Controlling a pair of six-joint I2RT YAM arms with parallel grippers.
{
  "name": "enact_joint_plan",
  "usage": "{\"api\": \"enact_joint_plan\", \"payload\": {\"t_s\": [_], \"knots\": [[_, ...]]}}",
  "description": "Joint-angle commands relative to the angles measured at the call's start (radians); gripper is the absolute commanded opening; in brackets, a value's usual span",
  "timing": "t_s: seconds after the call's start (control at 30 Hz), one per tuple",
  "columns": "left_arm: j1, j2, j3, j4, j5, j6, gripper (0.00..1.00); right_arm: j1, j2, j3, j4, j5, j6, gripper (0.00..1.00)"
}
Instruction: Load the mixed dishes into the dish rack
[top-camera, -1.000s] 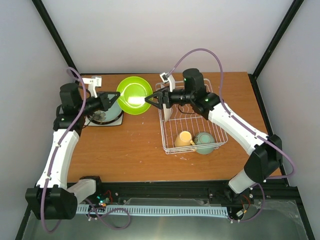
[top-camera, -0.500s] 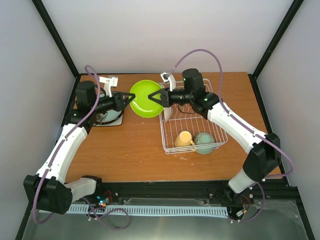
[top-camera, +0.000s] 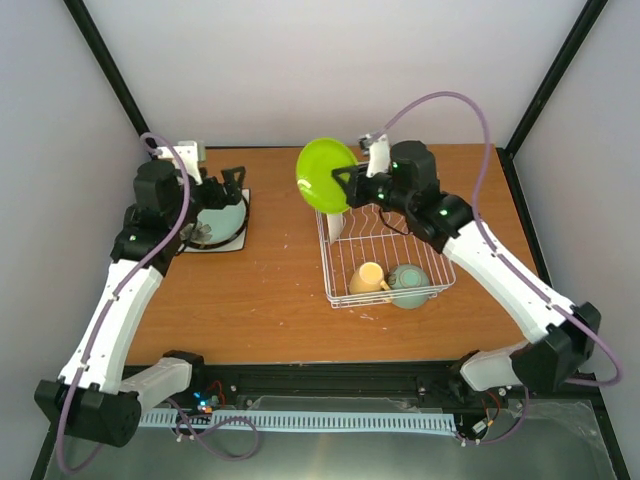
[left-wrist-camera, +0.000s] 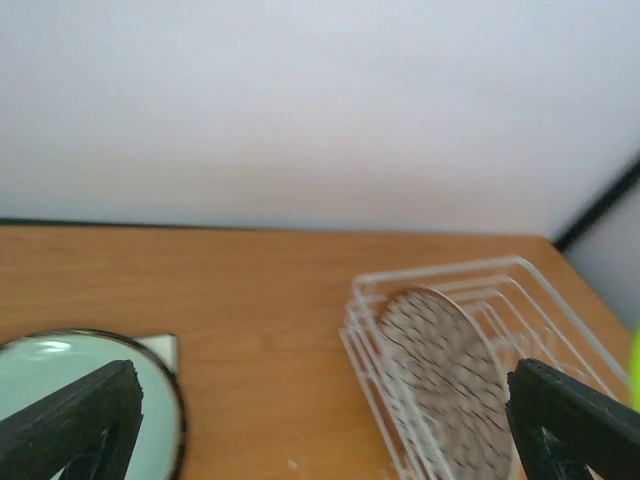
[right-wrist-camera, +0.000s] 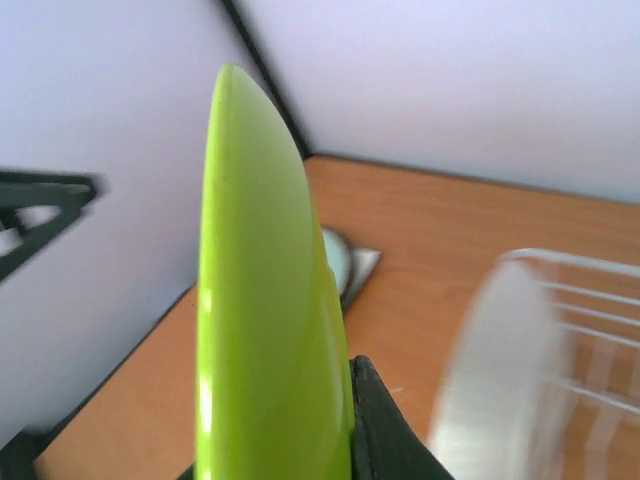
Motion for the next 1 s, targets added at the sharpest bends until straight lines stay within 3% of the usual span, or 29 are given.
{"api": "enact_joint_plan", "payload": {"t_s": [0.0, 0.1, 0.2, 0.37, 0.97], "knots": [[0.004, -0.067, 0.025, -0.032, -0.336, 0.072, 1.0, -0.008, -0.126, -0.017, -0.07, 0.492, -0.002, 0.03], [0.005, -0.071, 0.009, -0.049, -0.388, 0.093, 1.0, -0.012, -0.163, -0.039, -0.11, 0.695, 0.0, 0.03], [0.005, -0.06, -0.009, -0.051, -0.393, 0.093, 1.0, -0.013, -0.126, -0.019, -0.185, 0.765, 0.007, 0.03], [0.005, -0.043, -0.021, -0.042, -0.383, 0.089, 1.0, -0.013, -0.005, -0.007, -0.251, 0.762, 0.046, 0.03], [0.005, -0.046, -0.057, -0.047, -0.437, 0.131, 1.0, -0.022, 0.217, -0.045, -0.166, 0.653, 0.051, 0.03]]}}
